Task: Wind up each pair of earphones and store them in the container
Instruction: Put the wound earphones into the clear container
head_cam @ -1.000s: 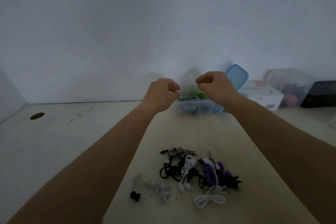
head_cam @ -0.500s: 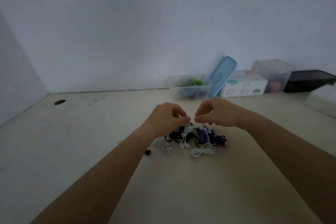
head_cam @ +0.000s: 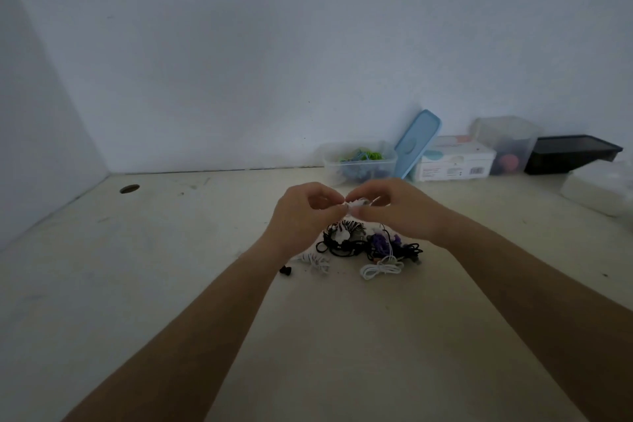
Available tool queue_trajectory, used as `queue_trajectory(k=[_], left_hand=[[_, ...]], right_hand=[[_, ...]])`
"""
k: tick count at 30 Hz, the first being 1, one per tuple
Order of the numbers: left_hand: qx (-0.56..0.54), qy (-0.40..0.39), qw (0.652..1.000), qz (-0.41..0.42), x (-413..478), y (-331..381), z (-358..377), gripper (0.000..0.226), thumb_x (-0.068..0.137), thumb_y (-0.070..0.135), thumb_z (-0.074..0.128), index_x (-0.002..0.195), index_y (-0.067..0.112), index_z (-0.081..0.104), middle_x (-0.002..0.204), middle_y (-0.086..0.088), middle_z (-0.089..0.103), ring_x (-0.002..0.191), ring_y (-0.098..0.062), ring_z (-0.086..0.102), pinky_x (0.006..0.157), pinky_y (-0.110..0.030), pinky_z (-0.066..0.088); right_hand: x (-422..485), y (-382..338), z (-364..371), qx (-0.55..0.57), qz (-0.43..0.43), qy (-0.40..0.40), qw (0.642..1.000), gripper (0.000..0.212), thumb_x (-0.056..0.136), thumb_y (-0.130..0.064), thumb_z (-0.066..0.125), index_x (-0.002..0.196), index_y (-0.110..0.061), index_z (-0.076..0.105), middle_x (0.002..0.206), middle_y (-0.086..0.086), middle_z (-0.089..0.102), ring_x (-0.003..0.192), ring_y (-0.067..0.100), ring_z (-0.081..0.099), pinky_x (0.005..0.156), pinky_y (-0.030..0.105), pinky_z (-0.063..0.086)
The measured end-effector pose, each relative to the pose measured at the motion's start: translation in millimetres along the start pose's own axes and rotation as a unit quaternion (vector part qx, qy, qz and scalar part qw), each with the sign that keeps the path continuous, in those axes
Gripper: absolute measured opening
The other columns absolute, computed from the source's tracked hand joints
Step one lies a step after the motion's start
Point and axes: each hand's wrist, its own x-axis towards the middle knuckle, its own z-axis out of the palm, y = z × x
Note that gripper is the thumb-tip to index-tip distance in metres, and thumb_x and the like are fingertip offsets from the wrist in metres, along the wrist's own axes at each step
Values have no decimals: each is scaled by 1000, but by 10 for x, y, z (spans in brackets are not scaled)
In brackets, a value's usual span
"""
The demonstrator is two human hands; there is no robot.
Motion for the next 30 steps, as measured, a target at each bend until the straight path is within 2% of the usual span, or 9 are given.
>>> queue_trajectory(k=[4, 6, 9, 13, 20, 24, 26, 28, 30], left_hand=[[-121, -21, 990, -67, -107, 134, -64, 14, 92, 20, 69, 101, 9, 72, 91, -9, 76, 78, -16, 71, 75, -28, 58], [-221, -71, 964, -131, -167, 156, -111, 25, 97, 28, 61, 111, 9, 68, 100, -10, 76, 90, -24, 72, 82, -34, 59], [-321, -124, 921, -185, -282, 149, -188, 25, 96, 22, 61, 116, 8, 67, 101, -13, 73, 92, -27, 72, 77, -34, 59], [-361, -90, 906, -201, -390, 79, -308, 24, 92, 4, 63, 116, 5, 64, 103, -16, 72, 81, -21, 69, 66, -24, 57], [-290, -86, 938, -167, -551, 12, -412, 17, 86, -2, 69, 101, 5, 65, 94, -14, 73, 76, -19, 70, 67, -23, 57], [-199, -95, 967, -128, -615, 6, -425, 27, 79, 2, 79, 103, 6, 67, 96, -15, 76, 86, -27, 70, 77, -39, 49], [-153, -76, 979, -111, -644, 17, -416, 29, 76, 3, 81, 103, 7, 69, 95, -13, 76, 86, -28, 72, 80, -44, 50], [-105, -47, 989, -87, -673, 47, -411, 27, 75, 2, 82, 99, 7, 70, 93, -9, 76, 86, -27, 74, 82, -41, 57], [-72, -19, 995, -65, -698, 79, -411, 24, 74, 2, 84, 93, 6, 70, 90, -7, 76, 81, -25, 74, 72, -29, 59]], right_hand=[[-9, -112, -21, 120, 19, 18, 992, 16, 91, -23, 71, 106, -17, 72, 86, 1, 74, 73, 10, 70, 68, 21, 55], [-18, -153, -15, 172, 29, 17, 985, 16, 90, -19, 72, 105, -13, 72, 84, 3, 74, 73, 13, 69, 70, 22, 57], [-31, -175, 15, 223, 45, 13, 974, 15, 88, -13, 73, 102, -9, 70, 91, 11, 74, 77, 21, 70, 76, 31, 59], [-89, -209, 88, 244, 72, -5, 967, 16, 87, -5, 72, 99, -8, 63, 91, 12, 70, 72, 19, 69, 78, 39, 59], [-230, -335, 281, 208, 79, -136, 965, 27, 91, -3, 62, 116, -14, 60, 90, 8, 64, 80, 17, 65, 76, 31, 57], [-246, -404, 448, 190, 66, -100, 974, 13, 95, -24, 65, 103, -14, 63, 88, 7, 68, 79, 19, 67, 73, 32, 57], [-258, -417, 489, 143, 48, -76, 986, 10, 95, -23, 65, 101, -14, 62, 87, 5, 68, 74, 14, 66, 69, 28, 56], [-264, -418, 515, 140, 51, -71, 986, 10, 95, -16, 64, 104, -12, 62, 89, 7, 68, 73, 12, 66, 68, 27, 56], [-272, -423, 526, 156, 63, -75, 983, 12, 94, -11, 63, 105, -12, 62, 94, 12, 67, 78, 16, 66, 71, 30, 58]])
